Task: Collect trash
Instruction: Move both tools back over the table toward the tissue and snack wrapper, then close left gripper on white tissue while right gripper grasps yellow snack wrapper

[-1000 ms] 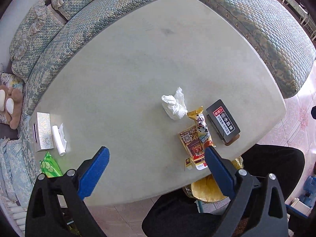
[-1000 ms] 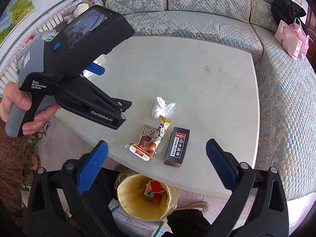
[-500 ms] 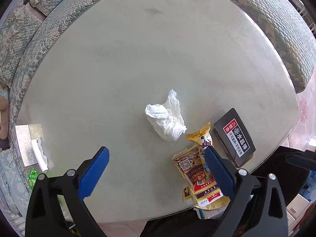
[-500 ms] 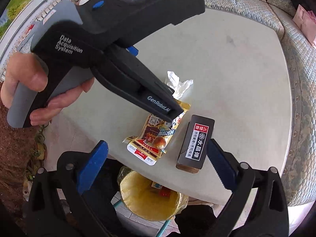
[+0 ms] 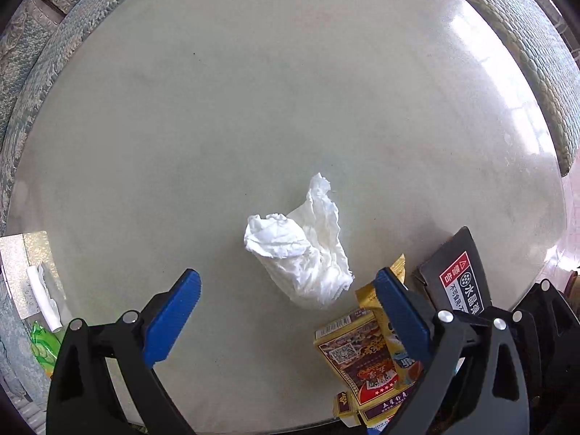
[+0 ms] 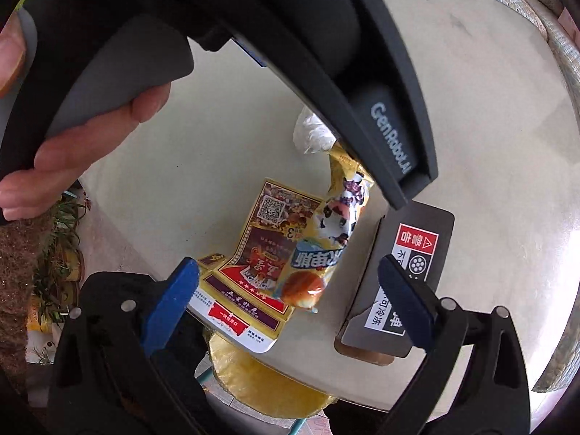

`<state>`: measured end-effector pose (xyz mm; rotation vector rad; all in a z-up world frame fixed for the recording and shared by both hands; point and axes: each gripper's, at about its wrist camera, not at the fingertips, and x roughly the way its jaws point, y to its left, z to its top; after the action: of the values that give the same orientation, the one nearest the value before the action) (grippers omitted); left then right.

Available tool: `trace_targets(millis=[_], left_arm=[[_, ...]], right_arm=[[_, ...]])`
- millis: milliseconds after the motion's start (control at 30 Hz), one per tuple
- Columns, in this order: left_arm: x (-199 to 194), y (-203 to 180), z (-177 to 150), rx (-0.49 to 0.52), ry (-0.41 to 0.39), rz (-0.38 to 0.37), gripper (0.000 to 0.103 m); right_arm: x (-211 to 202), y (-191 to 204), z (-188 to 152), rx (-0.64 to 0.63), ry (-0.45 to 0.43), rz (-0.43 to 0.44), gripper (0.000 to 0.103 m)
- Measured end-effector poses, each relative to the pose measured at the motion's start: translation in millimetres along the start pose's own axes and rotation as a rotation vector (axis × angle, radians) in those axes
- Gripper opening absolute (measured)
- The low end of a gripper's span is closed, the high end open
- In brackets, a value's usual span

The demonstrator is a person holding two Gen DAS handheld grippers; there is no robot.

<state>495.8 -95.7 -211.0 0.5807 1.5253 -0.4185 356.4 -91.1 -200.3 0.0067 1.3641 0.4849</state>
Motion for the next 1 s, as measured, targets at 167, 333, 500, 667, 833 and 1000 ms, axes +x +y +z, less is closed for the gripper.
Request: trace_targets(millis=[167,333,500,667,833,1000], left_arm=[[15.6,11.1,8.7,-0.027,0.013,-0.020,0.094],[28.7,13.8,13.2,-0.017,0.023,-0.025,0.094],[41.1,20.4,22.1,-0.032,0.039,-0.034,0.094],[49.2,20.4,26.8,-0.023,0.048,-0.032,0.090],[56.2,29.8,28.1,-0.045,0.047,-0.065,0.086],[66.3,40.2,18.8,-0.063,0.053,-0.096,0.085]], right_arm=[[6.4,-3.9,1.7,0.010,-0.008,-0.002,0.097],[-3.2,-4.6,7.9,-0.043,-0.045,-0.074,0.097],[8.9,-10.0,11.6,-0.095,-0.067,-0.186,0.097],[15.4,-4.2,15.0,-0.138,-0.086,-0.246,0.095],[20.2,4.6,19.7,-0.209,-0.097,-0.309,0.070],[38.2,2.7,21.2,-0.194,-0.013,-0.242,0.063]])
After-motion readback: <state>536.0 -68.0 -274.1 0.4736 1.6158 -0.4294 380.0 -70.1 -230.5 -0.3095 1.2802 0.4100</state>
